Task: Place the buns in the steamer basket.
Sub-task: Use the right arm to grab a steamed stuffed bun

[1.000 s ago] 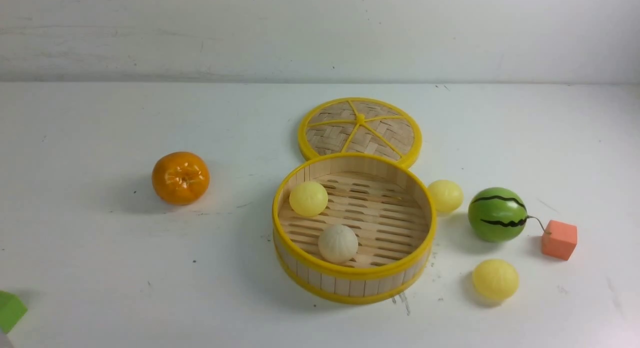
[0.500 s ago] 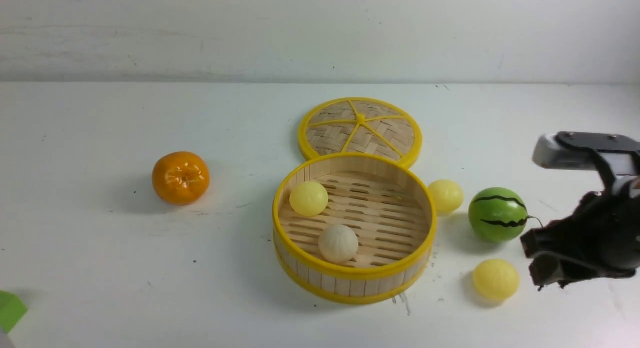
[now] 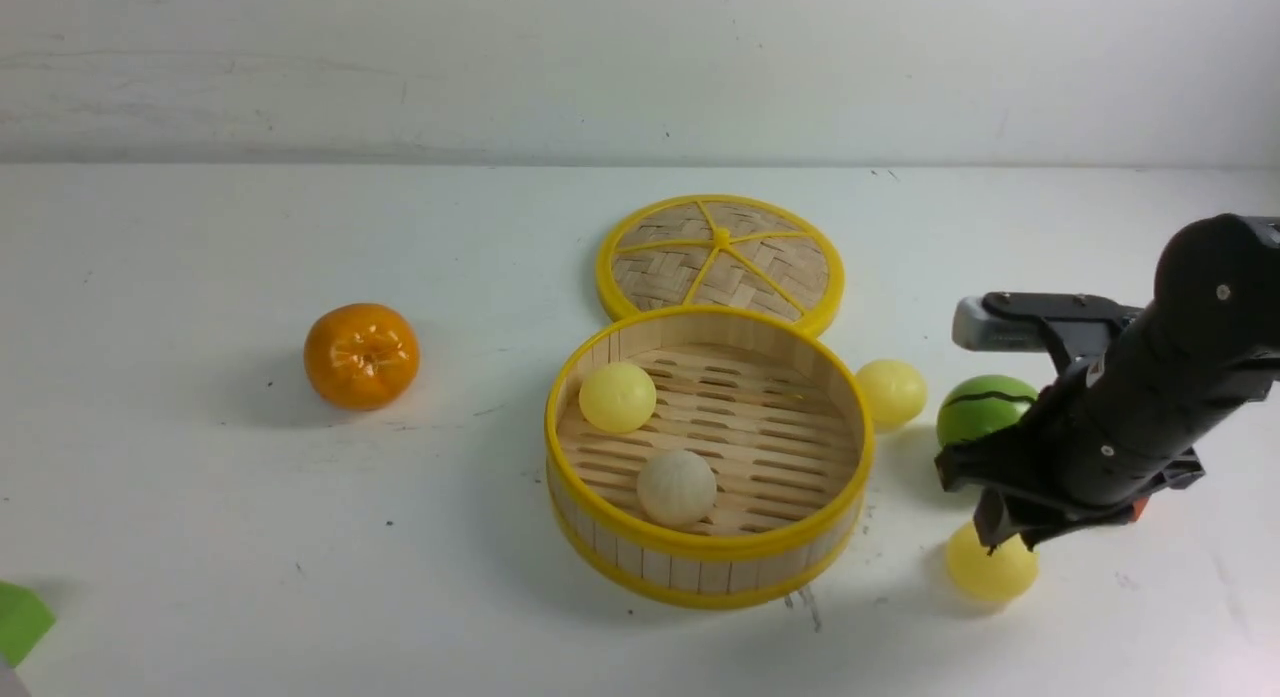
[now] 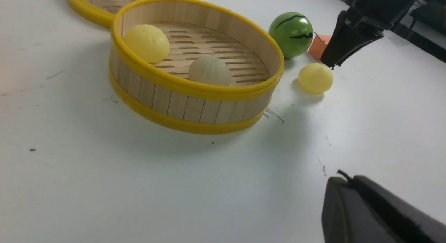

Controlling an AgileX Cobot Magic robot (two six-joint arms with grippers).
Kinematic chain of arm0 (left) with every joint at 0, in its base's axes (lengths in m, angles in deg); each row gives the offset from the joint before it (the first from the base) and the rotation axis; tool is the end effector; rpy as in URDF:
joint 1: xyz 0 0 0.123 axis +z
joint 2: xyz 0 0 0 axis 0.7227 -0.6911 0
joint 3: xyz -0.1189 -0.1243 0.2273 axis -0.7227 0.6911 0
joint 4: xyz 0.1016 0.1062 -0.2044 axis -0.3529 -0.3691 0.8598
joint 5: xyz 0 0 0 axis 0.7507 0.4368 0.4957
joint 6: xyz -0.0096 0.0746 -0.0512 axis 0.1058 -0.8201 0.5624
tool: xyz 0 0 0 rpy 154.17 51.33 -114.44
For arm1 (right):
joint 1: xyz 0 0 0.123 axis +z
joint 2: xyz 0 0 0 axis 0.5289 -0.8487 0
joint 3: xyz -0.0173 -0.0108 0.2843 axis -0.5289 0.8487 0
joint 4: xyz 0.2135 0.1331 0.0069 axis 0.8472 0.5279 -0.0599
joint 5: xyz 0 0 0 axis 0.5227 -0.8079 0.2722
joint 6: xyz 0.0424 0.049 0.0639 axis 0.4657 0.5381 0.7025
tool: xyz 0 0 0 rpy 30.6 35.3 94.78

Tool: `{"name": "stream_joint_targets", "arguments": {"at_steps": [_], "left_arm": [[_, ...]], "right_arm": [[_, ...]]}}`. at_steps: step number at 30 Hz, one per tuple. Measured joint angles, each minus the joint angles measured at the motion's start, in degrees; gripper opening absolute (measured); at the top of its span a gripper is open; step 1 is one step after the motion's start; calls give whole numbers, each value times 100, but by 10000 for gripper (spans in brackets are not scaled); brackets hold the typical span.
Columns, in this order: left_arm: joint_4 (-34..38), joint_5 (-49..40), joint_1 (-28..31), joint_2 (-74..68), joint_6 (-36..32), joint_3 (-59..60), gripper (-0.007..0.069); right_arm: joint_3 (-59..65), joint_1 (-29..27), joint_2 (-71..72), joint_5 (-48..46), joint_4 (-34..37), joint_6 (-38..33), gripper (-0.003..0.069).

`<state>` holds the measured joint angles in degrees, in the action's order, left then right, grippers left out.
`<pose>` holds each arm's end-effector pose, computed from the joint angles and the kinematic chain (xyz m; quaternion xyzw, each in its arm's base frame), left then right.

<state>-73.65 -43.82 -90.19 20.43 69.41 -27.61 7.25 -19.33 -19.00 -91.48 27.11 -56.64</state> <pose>0.0706 -0.0682 0.2272 0.1914 0.7620 -0.3084 0.5362 0.3220 0.0840 0.2085 -0.0323 0.9825 0.0960 0.1562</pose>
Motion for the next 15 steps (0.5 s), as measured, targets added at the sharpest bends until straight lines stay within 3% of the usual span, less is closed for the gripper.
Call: {"name": "stream_joint_targets", "arguments": {"at_steps": [15], "left_arm": [[0,0,0,0,0,0,2]], "right_arm": [[-6,0,-294,286,-499,367,239]]}}
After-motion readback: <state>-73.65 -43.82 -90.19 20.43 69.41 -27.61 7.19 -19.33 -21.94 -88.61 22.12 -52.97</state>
